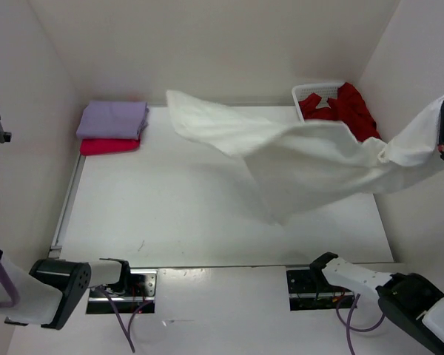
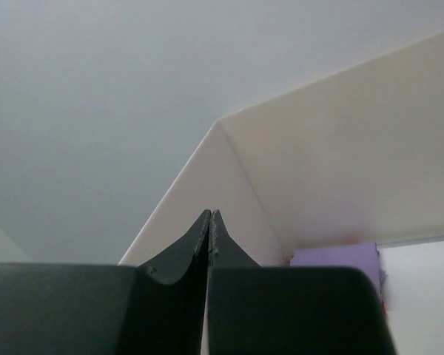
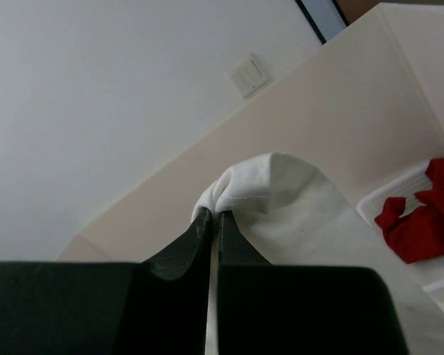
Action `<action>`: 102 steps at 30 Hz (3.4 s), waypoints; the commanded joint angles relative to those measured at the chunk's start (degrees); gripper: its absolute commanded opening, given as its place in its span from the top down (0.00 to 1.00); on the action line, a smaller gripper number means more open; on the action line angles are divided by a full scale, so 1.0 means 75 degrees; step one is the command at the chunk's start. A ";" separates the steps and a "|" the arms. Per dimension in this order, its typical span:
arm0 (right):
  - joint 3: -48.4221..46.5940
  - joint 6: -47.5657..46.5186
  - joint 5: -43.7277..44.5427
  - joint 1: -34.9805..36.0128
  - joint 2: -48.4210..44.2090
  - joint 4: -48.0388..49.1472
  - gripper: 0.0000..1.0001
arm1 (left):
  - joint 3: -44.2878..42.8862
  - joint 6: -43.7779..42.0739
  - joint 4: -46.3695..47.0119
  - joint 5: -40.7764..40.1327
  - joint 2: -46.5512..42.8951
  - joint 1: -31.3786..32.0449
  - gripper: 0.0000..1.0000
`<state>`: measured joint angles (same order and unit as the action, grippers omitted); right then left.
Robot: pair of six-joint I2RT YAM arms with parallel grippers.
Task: Fold and stack the t-shirts
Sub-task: Flatten out the tshirt
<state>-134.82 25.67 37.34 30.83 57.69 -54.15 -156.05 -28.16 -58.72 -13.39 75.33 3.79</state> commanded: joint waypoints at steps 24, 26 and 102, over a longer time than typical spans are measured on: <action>-0.1148 -0.0422 -0.0841 0.0014 0.3769 -0.1545 1.00 | 0.8945 -0.0242 0.1836 0.4235 0.2459 0.3606 0.20; -0.1242 -0.0423 -0.1005 0.0014 0.3512 -0.1615 1.00 | 0.9239 -0.0043 0.2586 0.4001 0.2728 0.3701 0.15; -0.2459 -0.1185 -0.1544 -0.0361 0.2573 -0.1042 1.00 | 0.3701 -0.0733 -0.0022 -0.1894 -0.0341 0.3632 1.00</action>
<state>-150.32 19.38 29.63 28.45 78.17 -67.61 -120.70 -31.77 -56.60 -19.46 75.20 32.73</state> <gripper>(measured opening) 0.020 0.009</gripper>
